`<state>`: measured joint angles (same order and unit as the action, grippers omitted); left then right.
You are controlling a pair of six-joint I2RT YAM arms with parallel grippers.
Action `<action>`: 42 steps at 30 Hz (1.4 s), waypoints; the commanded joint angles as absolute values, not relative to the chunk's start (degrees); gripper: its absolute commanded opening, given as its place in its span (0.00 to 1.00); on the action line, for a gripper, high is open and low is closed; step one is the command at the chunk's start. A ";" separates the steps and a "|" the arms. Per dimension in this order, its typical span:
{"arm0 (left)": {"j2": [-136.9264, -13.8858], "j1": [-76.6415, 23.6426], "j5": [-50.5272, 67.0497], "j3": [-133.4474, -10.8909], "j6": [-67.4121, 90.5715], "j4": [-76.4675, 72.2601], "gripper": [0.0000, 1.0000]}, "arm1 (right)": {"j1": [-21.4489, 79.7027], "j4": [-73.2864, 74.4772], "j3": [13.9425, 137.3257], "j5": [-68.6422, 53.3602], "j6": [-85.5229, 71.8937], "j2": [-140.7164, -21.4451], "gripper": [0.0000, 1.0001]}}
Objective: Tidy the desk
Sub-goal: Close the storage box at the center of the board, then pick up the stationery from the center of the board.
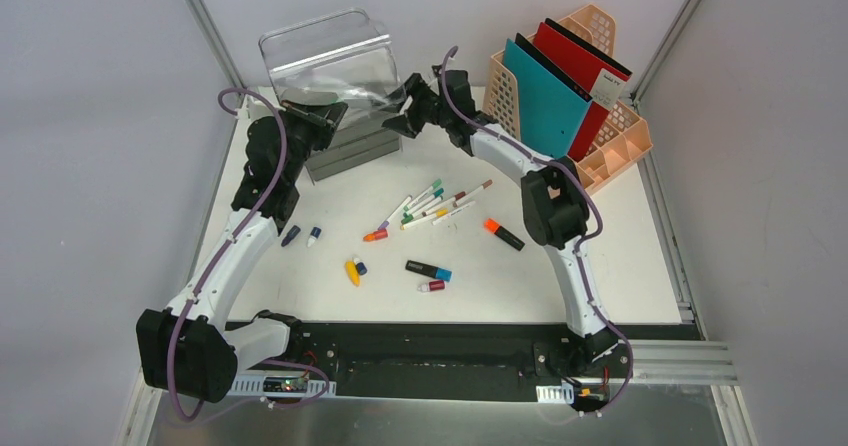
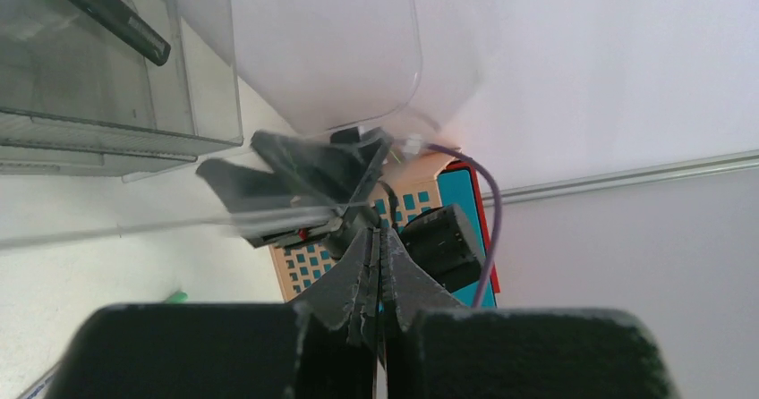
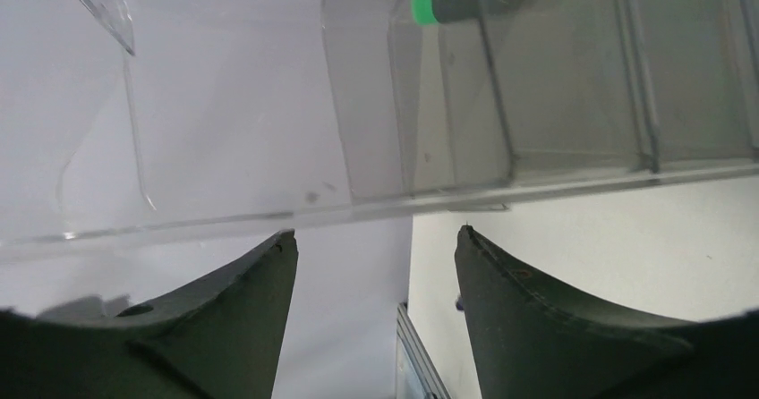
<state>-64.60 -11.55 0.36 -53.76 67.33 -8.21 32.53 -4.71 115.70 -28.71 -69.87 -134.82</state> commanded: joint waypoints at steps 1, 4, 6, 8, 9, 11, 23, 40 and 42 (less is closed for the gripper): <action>-62.28 -11.34 -0.09 -55.34 67.67 -11.59 0.00 | 31.11 -13.73 110.62 -37.36 -65.26 -126.36 0.66; -62.06 -11.34 -0.09 -55.15 67.55 -11.82 0.00 | 30.57 -12.88 105.85 -39.03 -60.54 -122.46 0.64; -61.82 -11.41 -0.09 -55.03 67.39 -11.85 0.00 | 30.34 -12.39 102.32 -41.85 -54.46 -119.43 0.64; -61.70 -11.38 -0.09 -54.68 67.31 -11.96 0.00 | 30.11 -11.92 97.73 -43.18 -49.55 -115.82 0.64; -61.69 -11.34 -0.09 -54.44 67.32 -12.22 0.00 | 30.00 -11.93 95.79 -44.50 -47.02 -114.12 0.65; -61.68 -11.34 -0.09 -53.75 67.52 -12.74 0.00 | 29.81 -11.85 92.06 -46.81 -42.38 -111.20 0.65; -57.31 -11.34 13.41 -43.51 52.40 -14.87 0.54 | 26.93 30.17 84.08 -58.02 8.42 -93.01 0.68; -62.75 -31.35 29.39 -45.41 18.83 10.67 0.83 | 12.07 62.05 69.40 -59.29 49.29 -73.24 0.88; -64.75 -35.67 24.77 -46.98 15.21 13.89 0.83 | 10.63 62.48 69.30 -59.51 49.86 -73.62 0.88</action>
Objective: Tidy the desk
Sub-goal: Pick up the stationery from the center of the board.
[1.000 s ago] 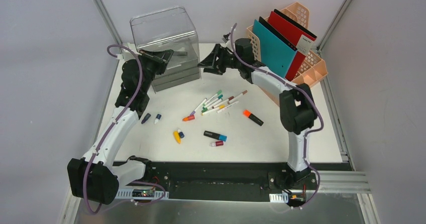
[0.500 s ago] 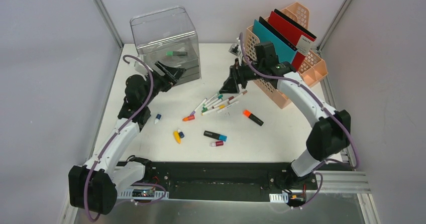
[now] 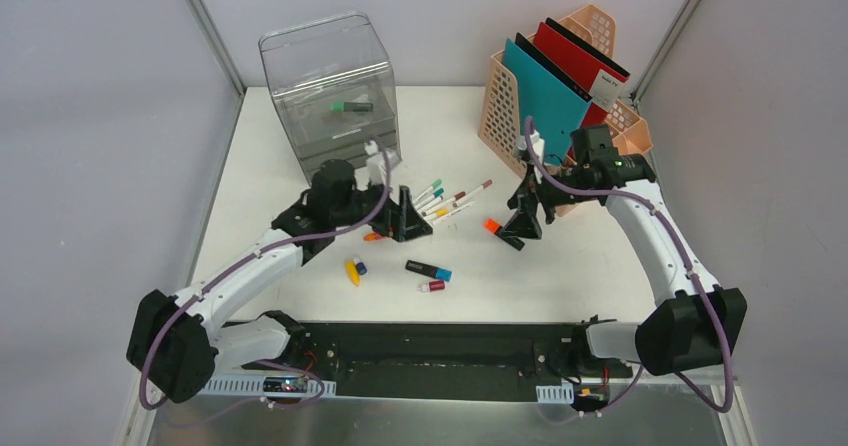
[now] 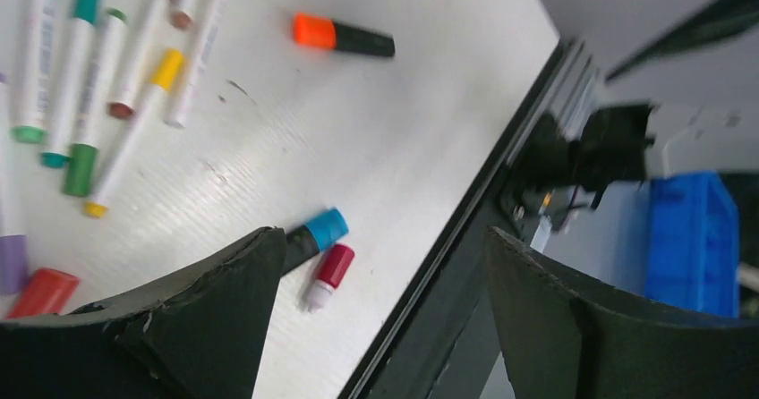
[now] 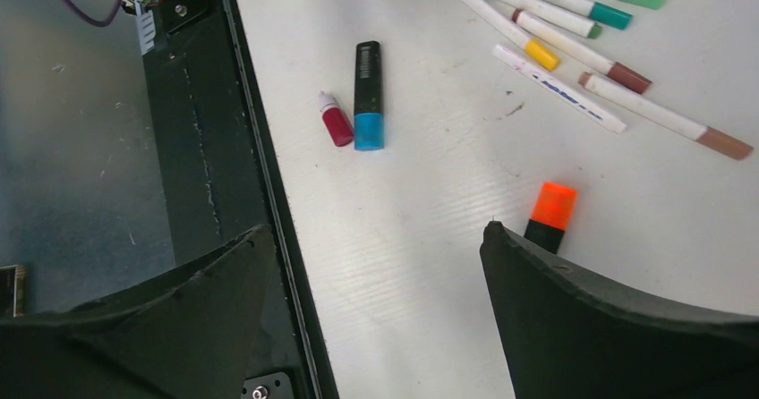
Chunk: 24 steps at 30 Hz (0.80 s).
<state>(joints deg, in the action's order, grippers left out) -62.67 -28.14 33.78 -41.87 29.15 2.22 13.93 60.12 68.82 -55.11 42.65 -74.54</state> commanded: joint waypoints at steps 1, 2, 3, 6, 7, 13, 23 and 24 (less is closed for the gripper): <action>-65.94 -37.25 23.12 -47.63 13.72 15.04 0.82 | 10.29 62.76 69.25 -59.38 50.29 -73.78 0.88; -67.06 -38.81 21.63 -48.28 11.77 16.10 0.82 | 10.16 62.95 69.22 -59.29 50.59 -73.90 0.88; -68.13 -40.86 19.88 -49.08 9.67 17.71 0.82 | 9.99 62.99 69.33 -59.08 50.74 -73.96 0.88; -71.42 -45.64 15.57 -51.75 3.00 21.50 0.82 | 9.78 63.50 69.41 -58.36 51.44 -74.04 0.88; -72.53 -46.93 14.05 -52.59 0.80 22.50 0.82 | 9.70 63.53 69.39 -58.13 51.57 -74.03 0.88; -80.02 -51.46 9.34 -55.66 -8.40 25.66 0.79 | 9.14 64.21 69.64 -57.28 52.31 -74.50 0.88; -92.81 -54.74 3.03 -60.98 -15.44 30.39 0.69 | 9.05 65.52 70.38 -56.84 53.15 -75.35 0.88; -93.57 -54.96 2.60 -61.41 -15.84 30.64 0.68 | 9.05 65.66 70.41 -56.80 53.25 -75.45 0.88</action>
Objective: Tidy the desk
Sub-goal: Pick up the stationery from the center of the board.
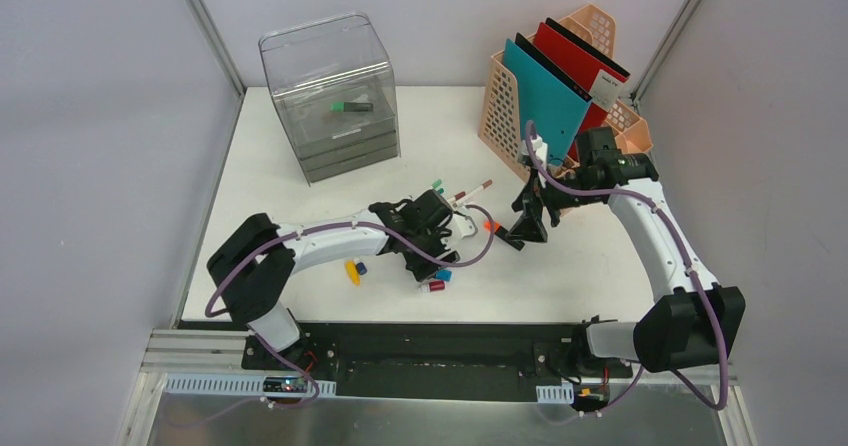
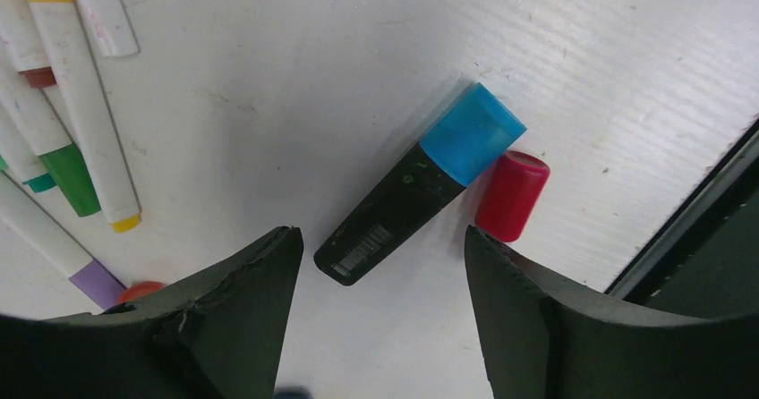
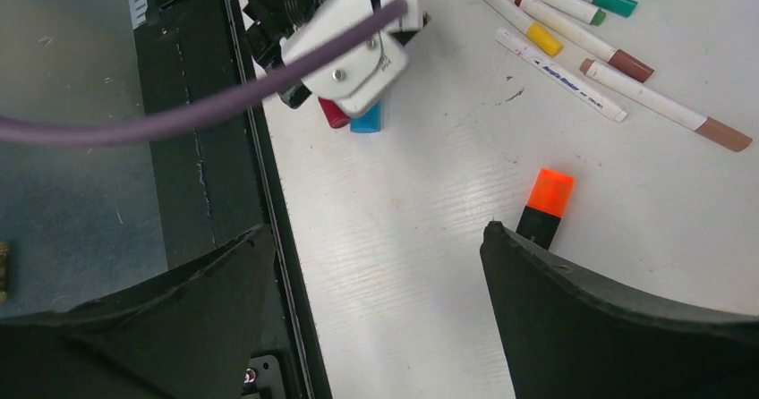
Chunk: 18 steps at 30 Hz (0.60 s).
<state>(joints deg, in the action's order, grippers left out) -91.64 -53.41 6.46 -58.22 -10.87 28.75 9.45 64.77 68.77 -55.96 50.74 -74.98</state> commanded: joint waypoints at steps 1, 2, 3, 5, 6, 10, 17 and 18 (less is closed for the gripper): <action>-94.27 -55.02 2.27 -61.65 -16.13 30.67 0.68 | 9.05 65.72 70.52 -56.75 53.30 -75.49 0.88; -94.76 -55.14 2.02 -61.92 -16.56 30.67 0.67 | 9.02 65.91 70.55 -56.76 53.41 -75.50 0.88; -95.04 -55.27 1.82 -61.95 -16.95 30.66 0.67 | 9.05 66.14 70.64 -56.76 53.52 -75.56 0.88; -95.79 -55.35 1.67 -62.25 -17.64 30.67 0.66 | 9.05 66.29 70.71 -56.71 53.69 -75.59 0.88; -96.05 -55.41 1.56 -62.31 -17.85 30.60 0.65 | 9.05 66.35 70.74 -56.66 53.70 -75.59 0.88; -97.20 -55.51 1.42 -62.72 -18.93 30.57 0.62 | 9.05 66.58 70.82 -56.52 53.92 -75.59 0.88; -99.56 -55.55 0.27 -63.67 -19.22 30.56 0.48 | 9.05 66.73 70.76 -56.38 54.14 -75.20 0.88; -99.93 -55.51 0.21 -63.88 -19.08 30.58 0.44 | 9.05 66.77 70.83 -56.50 54.22 -75.15 0.88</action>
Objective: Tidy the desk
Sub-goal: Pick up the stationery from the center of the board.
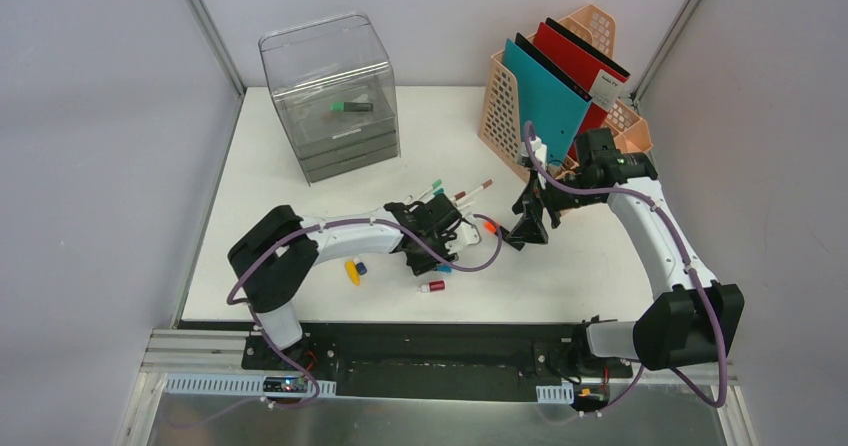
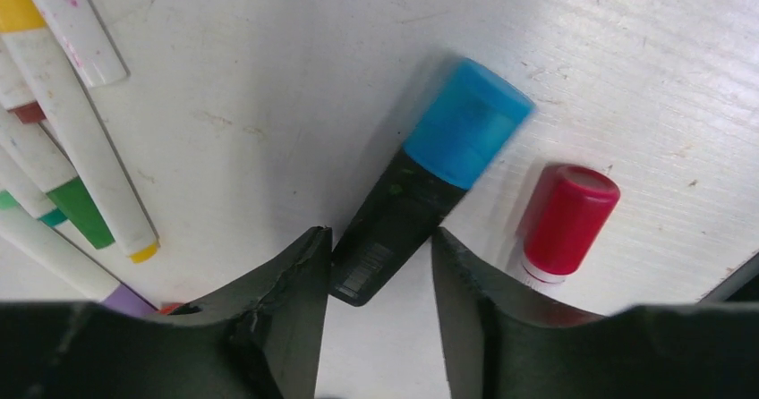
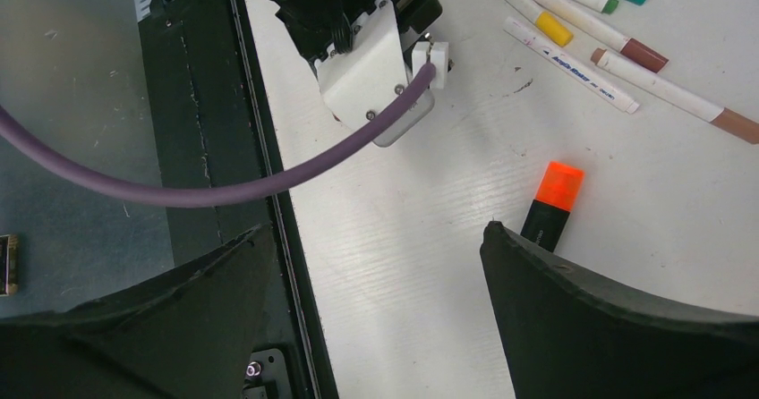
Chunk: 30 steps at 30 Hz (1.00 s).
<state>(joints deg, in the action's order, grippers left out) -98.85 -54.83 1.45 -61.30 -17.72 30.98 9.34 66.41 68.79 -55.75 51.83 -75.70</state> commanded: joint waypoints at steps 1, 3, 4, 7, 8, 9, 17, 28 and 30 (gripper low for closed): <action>-100.38 -55.52 -0.84 -64.04 -18.95 30.59 0.42 | 9.05 66.87 70.84 -56.51 54.23 -75.15 0.88; -101.43 -55.50 -1.19 -64.44 -18.87 30.55 0.42 | 9.11 66.93 70.82 -56.68 54.27 -75.11 0.88; -101.93 -55.53 -1.15 -64.57 -18.78 30.52 0.42 | 9.06 66.97 70.84 -56.70 54.32 -75.06 0.88; -103.39 -55.54 -1.31 -65.37 -18.23 30.56 0.38 | 9.06 67.24 70.90 -57.03 54.47 -75.06 0.88; -103.74 -55.52 -1.53 -65.63 -17.82 30.58 0.34 | 9.05 67.29 70.92 -57.13 54.53 -75.08 0.88; -103.98 -55.48 -1.72 -65.84 -17.47 30.50 0.30 | 9.05 67.31 70.91 -57.26 54.57 -75.07 0.88; -100.04 -55.52 -2.95 -64.41 -12.98 27.32 0.00 | 9.05 67.97 71.29 -59.07 54.67 -75.41 0.88; -89.29 -55.33 -5.37 -54.96 -6.86 17.89 0.00 | 7.56 69.11 72.61 -63.11 53.80 -75.77 0.89; -87.78 -55.28 -5.36 -53.35 -5.56 15.73 0.00 | 7.09 69.08 72.66 -64.00 53.56 -75.90 0.89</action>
<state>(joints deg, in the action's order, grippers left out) -92.09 -54.83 -3.86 -55.75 -9.30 22.44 8.19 68.73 70.19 -59.42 52.60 -75.72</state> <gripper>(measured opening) 0.219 0.887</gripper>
